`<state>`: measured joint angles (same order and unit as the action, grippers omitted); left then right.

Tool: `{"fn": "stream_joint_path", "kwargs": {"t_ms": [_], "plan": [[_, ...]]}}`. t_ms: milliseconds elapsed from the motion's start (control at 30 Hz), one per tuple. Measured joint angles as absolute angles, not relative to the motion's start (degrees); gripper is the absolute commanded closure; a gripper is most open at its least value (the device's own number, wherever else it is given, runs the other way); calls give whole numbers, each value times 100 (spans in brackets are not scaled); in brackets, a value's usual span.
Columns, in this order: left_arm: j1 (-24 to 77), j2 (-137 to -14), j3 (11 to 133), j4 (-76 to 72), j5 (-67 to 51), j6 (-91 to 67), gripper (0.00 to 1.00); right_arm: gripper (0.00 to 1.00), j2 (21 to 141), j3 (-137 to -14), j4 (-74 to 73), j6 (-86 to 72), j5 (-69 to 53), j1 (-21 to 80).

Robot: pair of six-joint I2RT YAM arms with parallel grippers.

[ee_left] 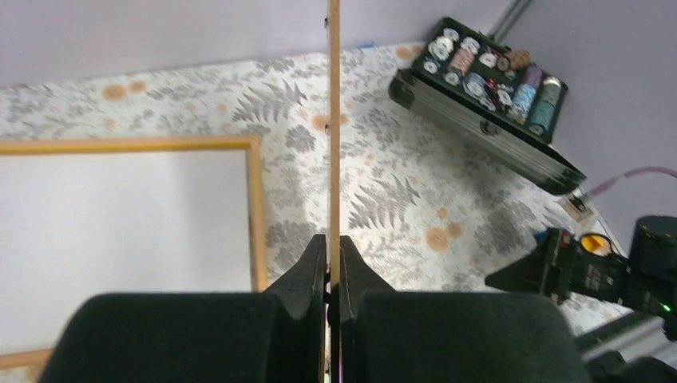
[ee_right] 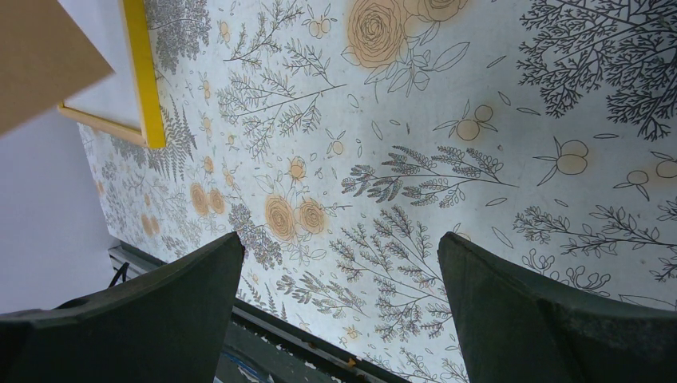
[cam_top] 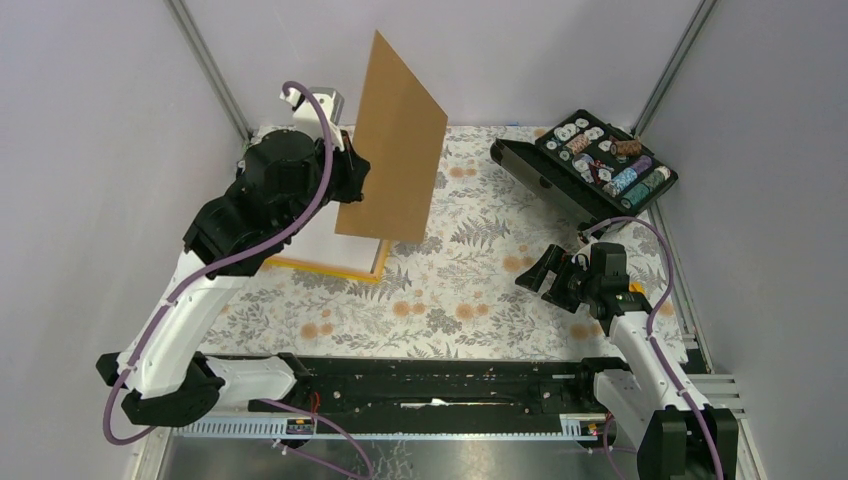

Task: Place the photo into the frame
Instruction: Turn over the photo frame item on the photo frame.

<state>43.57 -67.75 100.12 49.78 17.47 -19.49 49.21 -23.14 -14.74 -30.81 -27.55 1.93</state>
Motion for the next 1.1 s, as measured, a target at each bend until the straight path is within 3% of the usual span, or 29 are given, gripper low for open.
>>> {"fn": "stream_joint_path", "kwargs": {"t_ms": [233, 567, 833, 1100], "plan": [[4372, -7057, 10521, 4995, 2626, -1160, 100, 0, 4923, -2314, -1470, -3081, -2755, 193], [4375, -7303, 10600, 4578, 4768, 598, 100, 0, 5028, -2311, -1428, -3081, -2775, 193], [4418, -7516, 8482, 2246, 6401, 2818, 100, 0, 5054, -2309, -1406, -3079, -2812, 193], [4418, -8095, 7015, 390, 6775, 4099, 100, 0, 5057, -2307, -1369, -3068, -2867, 193]]}}
